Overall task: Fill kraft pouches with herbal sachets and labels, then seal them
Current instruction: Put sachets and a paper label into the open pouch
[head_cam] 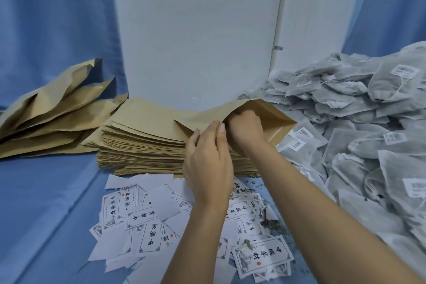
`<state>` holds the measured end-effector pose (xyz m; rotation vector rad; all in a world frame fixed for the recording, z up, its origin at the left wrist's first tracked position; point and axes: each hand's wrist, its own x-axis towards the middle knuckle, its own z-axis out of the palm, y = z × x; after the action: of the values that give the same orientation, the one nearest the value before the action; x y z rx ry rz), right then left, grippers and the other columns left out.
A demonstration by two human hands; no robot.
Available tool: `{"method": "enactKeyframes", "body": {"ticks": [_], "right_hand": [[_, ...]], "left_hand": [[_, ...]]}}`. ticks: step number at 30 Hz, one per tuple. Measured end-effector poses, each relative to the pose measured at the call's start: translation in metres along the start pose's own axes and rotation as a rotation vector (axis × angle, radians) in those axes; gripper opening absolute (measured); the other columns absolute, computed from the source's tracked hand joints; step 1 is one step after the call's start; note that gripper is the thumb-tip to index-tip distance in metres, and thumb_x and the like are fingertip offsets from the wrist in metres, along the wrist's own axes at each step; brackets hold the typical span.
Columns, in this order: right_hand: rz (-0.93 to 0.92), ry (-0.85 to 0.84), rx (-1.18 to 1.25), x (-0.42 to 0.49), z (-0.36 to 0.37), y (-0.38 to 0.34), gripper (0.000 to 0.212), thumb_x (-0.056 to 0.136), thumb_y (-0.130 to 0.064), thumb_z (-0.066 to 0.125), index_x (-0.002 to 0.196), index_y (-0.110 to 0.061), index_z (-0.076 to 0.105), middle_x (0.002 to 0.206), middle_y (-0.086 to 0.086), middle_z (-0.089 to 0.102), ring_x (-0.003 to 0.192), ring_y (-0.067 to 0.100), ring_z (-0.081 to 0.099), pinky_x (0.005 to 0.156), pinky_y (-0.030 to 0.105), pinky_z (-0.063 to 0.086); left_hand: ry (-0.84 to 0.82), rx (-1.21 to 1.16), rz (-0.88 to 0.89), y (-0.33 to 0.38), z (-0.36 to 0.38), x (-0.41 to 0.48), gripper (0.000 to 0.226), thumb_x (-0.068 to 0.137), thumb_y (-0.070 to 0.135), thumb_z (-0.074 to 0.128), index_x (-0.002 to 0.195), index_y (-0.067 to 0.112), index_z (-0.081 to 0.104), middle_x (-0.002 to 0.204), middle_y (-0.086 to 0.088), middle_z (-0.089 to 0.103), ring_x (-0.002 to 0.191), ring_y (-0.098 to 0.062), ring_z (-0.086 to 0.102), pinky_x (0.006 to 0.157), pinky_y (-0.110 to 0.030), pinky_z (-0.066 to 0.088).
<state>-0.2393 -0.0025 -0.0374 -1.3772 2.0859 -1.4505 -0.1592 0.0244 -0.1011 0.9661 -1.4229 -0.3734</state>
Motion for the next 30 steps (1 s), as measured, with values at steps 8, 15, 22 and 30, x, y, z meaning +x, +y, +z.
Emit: {"method": "enactKeyframes", "body": {"ticks": [8, 15, 22, 30], "right_hand": [[-0.173, 0.077, 0.171, -0.022, 0.001, 0.014, 0.022, 0.084, -0.01, 0.048, 0.073, -0.012, 0.067, 0.066, 0.004, 0.068, 0.061, 0.014, 0.059, 0.058, 0.023, 0.042], [-0.142, -0.67, 0.195, -0.05, -0.017, 0.037, 0.021, 0.077, -0.012, 0.049, 0.069, -0.012, 0.068, 0.06, 0.009, 0.066, 0.043, 0.014, 0.053, 0.04, 0.019, 0.035], [-0.044, -0.835, -0.688, -0.047, -0.031, 0.051, 0.033, 0.077, -0.027, 0.077, 0.108, -0.029, 0.068, 0.102, -0.014, 0.056, 0.098, 0.012, 0.055, 0.084, 0.027, 0.047], [0.029, -0.813, -0.754, -0.048, -0.028, 0.055, 0.044, 0.074, -0.032, 0.08, 0.111, -0.018, 0.064, 0.109, -0.002, 0.063, 0.099, 0.018, 0.06, 0.081, 0.029, 0.049]], "left_hand": [[-0.181, -0.163, -0.152, -0.007, -0.002, 0.018, 0.036, 0.1, 0.035, 0.035, 0.126, 0.018, 0.054, 0.124, 0.004, 0.058, 0.12, -0.015, 0.049, 0.095, -0.029, 0.04], [-0.168, -0.338, -0.192, -0.012, -0.015, 0.028, 0.022, 0.094, 0.016, 0.052, 0.081, 0.033, 0.053, 0.121, 0.014, 0.057, 0.098, 0.019, 0.049, 0.08, -0.002, 0.034], [-0.112, -0.273, -0.196, -0.011, -0.02, 0.029, 0.021, 0.092, 0.022, 0.058, 0.081, 0.04, 0.059, 0.109, 0.016, 0.063, 0.098, 0.007, 0.054, 0.083, -0.004, 0.039], [-0.082, -0.247, -0.197, -0.013, -0.02, 0.028, 0.011, 0.092, 0.023, 0.056, 0.087, 0.029, 0.064, 0.083, 0.017, 0.063, 0.078, 0.002, 0.055, 0.06, -0.002, 0.036]]}}
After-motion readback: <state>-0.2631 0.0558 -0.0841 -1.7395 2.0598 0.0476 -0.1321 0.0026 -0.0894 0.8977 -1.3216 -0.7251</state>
